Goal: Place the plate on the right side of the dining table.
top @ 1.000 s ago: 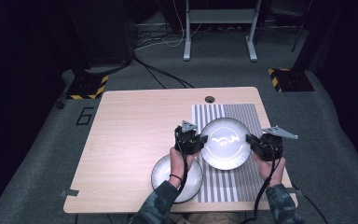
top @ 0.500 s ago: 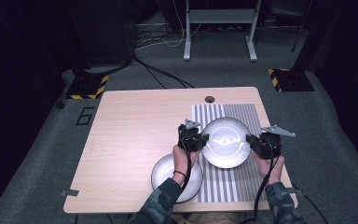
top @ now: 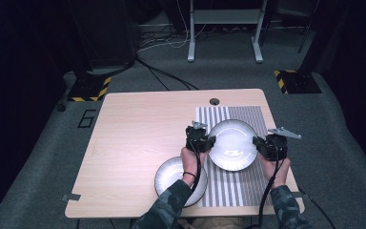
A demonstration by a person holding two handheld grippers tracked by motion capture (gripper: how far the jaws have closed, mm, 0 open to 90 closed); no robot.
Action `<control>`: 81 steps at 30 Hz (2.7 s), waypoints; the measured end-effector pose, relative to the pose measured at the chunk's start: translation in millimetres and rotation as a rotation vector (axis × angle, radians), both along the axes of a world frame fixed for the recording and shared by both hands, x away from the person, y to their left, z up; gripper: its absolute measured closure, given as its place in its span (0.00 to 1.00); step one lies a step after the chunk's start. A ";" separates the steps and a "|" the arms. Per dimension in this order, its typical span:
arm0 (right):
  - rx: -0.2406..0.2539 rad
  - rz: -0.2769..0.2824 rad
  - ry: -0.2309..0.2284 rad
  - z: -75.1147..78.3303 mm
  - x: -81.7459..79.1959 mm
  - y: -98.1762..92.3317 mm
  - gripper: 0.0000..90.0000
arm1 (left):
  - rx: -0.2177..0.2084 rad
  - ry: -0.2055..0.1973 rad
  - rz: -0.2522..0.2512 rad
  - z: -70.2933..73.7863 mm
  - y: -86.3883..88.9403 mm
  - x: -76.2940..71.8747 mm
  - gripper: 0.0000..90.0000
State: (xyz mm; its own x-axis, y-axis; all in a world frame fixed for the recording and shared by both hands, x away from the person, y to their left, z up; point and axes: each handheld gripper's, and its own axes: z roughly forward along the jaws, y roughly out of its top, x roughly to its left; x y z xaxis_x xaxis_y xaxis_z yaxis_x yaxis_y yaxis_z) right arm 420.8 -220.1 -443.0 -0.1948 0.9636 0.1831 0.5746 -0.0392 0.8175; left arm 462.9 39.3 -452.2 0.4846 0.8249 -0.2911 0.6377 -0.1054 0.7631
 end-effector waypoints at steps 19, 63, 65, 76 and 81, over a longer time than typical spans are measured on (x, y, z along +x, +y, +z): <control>0.005 -0.027 0.052 -14.7 22.5 -9.6 0.91 | 0.029 0.098 0.015 -11.5 -14.3 25.0 0.82; 0.069 -0.101 0.097 -44.8 42.3 -15.4 0.91 | 0.092 0.171 0.017 -28.8 -27.2 52.8 0.81; 0.078 -0.102 0.098 -46.0 43.1 -15.8 0.91 | 0.088 0.174 0.020 -29.6 -27.7 53.9 0.81; 0.100 -0.125 0.100 -50.6 46.4 -16.8 0.92 | 0.072 0.162 0.046 -36.5 -28.8 57.6 0.81; 0.114 -0.134 0.097 -53.2 47.9 -17.1 0.92 | 0.065 0.163 0.063 -39.2 -29.6 58.9 0.81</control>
State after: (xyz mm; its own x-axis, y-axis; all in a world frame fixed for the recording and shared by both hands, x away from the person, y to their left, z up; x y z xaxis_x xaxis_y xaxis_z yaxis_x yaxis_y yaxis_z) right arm 468.7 -237.3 -496.2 -0.0425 0.9516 0.3045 0.6343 -0.2097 0.7441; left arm 521.8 9.7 -491.4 0.3825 0.8717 -0.3063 0.7589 -0.1073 0.6423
